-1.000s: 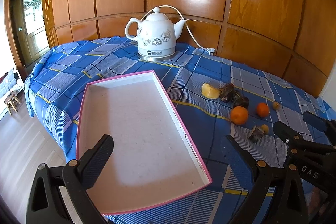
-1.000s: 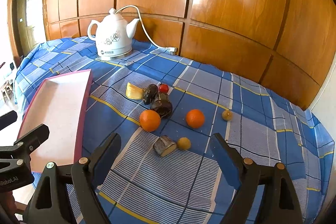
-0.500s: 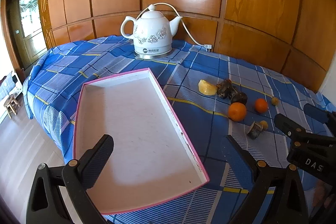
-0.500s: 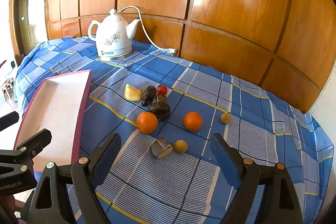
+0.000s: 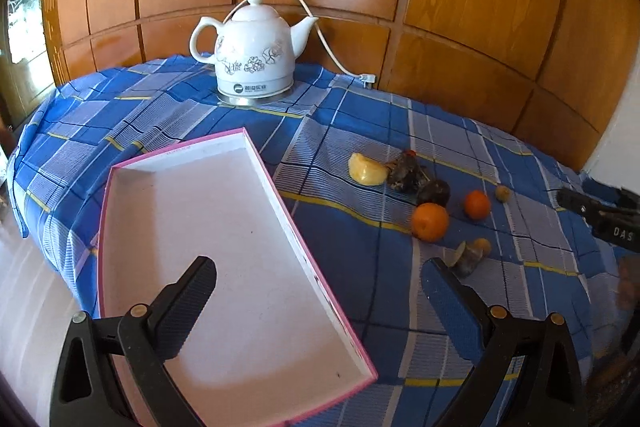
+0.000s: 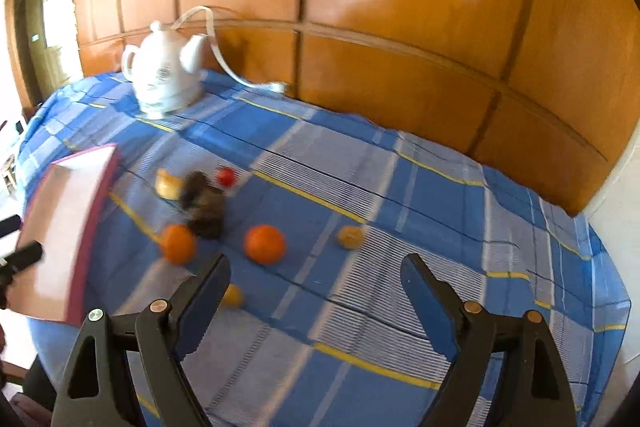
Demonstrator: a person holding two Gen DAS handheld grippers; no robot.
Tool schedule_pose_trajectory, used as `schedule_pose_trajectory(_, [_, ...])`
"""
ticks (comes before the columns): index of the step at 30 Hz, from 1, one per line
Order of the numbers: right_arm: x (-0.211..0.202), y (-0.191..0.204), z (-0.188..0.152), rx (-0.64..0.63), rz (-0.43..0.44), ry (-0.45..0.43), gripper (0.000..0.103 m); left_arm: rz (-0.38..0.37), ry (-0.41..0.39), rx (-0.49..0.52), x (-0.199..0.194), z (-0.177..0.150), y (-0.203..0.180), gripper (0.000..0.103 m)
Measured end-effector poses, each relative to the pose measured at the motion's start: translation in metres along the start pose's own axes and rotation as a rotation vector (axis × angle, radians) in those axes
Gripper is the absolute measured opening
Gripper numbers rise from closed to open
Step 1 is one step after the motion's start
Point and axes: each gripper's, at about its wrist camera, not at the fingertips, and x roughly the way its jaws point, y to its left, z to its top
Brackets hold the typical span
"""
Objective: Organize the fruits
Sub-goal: 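Reach the left gripper to the yellow fruit chunk and close on it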
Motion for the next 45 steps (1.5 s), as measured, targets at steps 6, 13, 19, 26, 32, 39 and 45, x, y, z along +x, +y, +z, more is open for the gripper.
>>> schedule_pose_trajectory(6, [0.023,-0.033,-0.011,0.096,0.02,0.045,0.088,0.068,0.037,0.08,0.021,0.025,-0.01,0.103])
schedule_pose_trajectory(13, [0.03,-0.042,-0.009,0.168,0.088,0.066,0.088,0.076,0.119,0.288,0.067,0.053,-0.03,0.073])
schedule_pose_trajectory(19, [0.029,-0.042,-0.006,0.189,0.121,0.063,0.088,-0.062,0.188,0.466,0.107,0.073,-0.052,0.069])
schedule_pose_trajectory(26, [0.036,-0.044,-0.006,0.204,0.142,0.095,0.088,-0.083,0.234,0.743,0.146,0.084,-0.083,0.071])
schedule_pose_trajectory(32, [0.041,-0.048,-0.007,0.222,0.141,0.118,0.088,-0.101,0.275,0.881,0.17,0.087,-0.09,0.071])
schedule_pose_trajectory(39, [0.044,-0.051,-0.006,0.232,0.133,0.127,0.088,-0.118,0.324,0.993,0.19,0.085,-0.104,0.069])
schedule_pose_trajectory(45, [0.043,-0.057,-0.007,0.257,0.104,0.12,0.075,-0.168,0.34,0.855,0.187,0.087,-0.09,0.039])
